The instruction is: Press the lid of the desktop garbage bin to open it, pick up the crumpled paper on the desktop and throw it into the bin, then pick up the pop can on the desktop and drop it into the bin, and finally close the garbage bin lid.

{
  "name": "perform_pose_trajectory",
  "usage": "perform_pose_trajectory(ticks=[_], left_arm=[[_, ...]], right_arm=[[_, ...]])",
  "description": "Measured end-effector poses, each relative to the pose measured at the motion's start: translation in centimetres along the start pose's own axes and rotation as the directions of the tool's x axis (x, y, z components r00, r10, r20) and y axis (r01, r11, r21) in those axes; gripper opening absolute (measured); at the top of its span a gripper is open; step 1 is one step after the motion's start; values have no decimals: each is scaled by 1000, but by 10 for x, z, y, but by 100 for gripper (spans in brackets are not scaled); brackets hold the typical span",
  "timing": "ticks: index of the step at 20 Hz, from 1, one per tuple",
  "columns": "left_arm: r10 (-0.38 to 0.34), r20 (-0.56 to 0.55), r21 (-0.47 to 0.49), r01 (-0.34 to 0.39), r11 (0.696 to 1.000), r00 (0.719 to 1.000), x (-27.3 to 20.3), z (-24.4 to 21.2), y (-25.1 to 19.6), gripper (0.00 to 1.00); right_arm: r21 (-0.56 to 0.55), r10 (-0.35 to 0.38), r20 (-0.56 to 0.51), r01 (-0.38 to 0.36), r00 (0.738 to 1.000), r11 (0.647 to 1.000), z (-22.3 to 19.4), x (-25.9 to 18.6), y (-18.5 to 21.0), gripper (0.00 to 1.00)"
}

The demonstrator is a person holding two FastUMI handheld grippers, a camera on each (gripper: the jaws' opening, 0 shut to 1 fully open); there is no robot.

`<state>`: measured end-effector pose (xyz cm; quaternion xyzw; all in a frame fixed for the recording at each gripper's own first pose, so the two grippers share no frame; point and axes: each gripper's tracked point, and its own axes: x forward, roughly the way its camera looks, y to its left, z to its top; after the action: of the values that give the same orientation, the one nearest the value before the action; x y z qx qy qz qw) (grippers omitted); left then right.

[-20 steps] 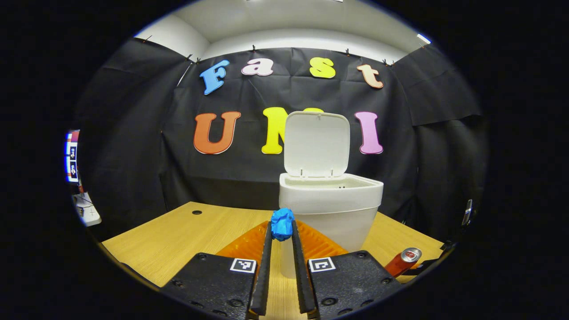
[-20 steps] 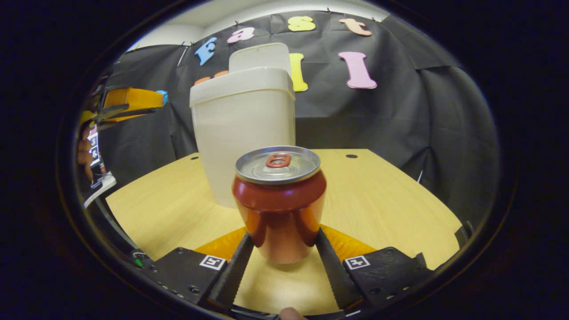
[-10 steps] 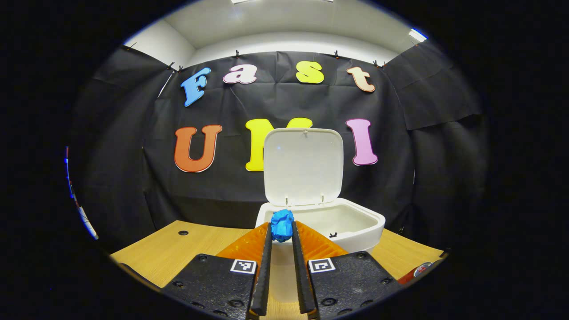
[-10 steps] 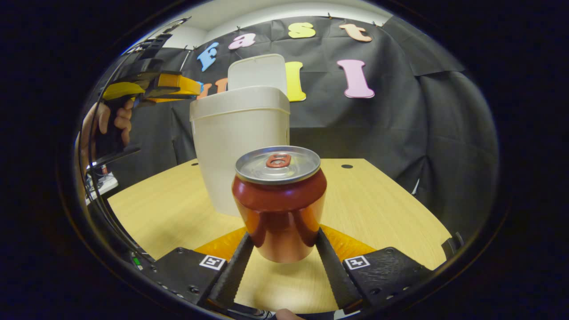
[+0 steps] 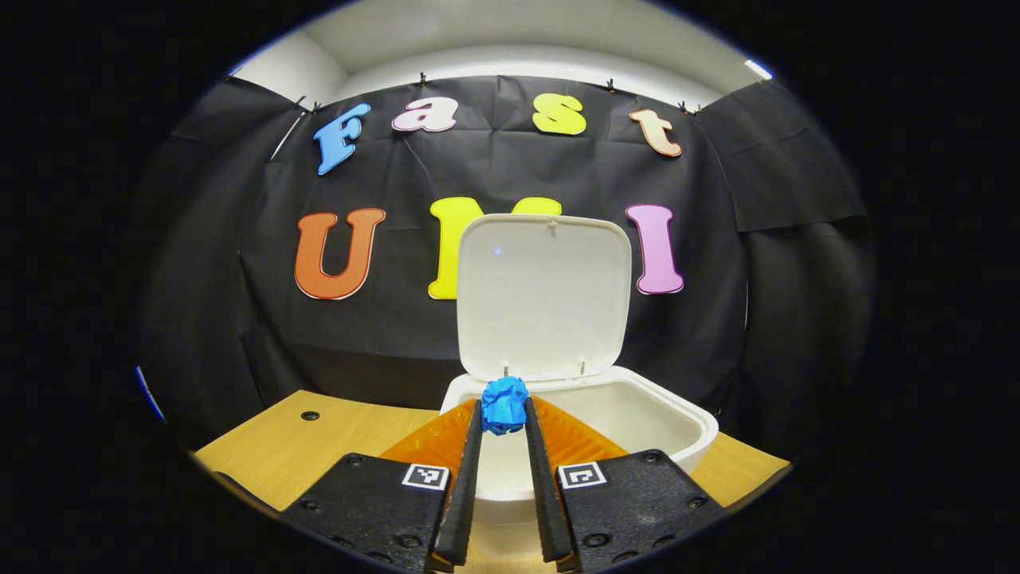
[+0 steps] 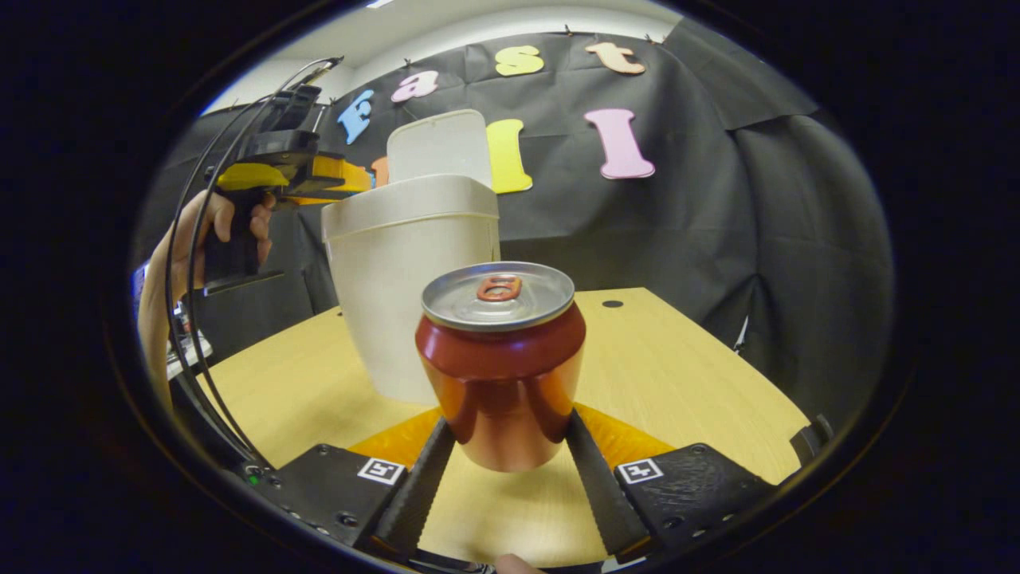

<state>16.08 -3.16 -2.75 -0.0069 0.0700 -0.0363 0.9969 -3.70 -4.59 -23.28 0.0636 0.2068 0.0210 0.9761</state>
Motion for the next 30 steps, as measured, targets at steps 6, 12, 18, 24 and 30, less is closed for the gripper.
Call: perform_pose_trajectory(ticks=[6,12,18,24,30], left_arm=[[7,-11,33,-7,999,1000,6,-2,-3,84],[18,11,29,-18,999,1000,-8,5,-3,100],[29,59,25,-30,999,998,-41,17,8,100],[77,67,8,-78,997,995,-76,16,40,100],[154,36,-12,-153,988,987,-103,-8,85,100]], right_arm=[[7,5,8,-5,1000,1000,2,3,1,81],[3,0,22,0,1000,1000,8,0,1,81],[-48,32,45,-29,998,998,27,-5,18,82],[-93,89,66,-83,994,992,46,-5,42,81],[-135,147,98,-133,984,982,81,-8,65,81]])
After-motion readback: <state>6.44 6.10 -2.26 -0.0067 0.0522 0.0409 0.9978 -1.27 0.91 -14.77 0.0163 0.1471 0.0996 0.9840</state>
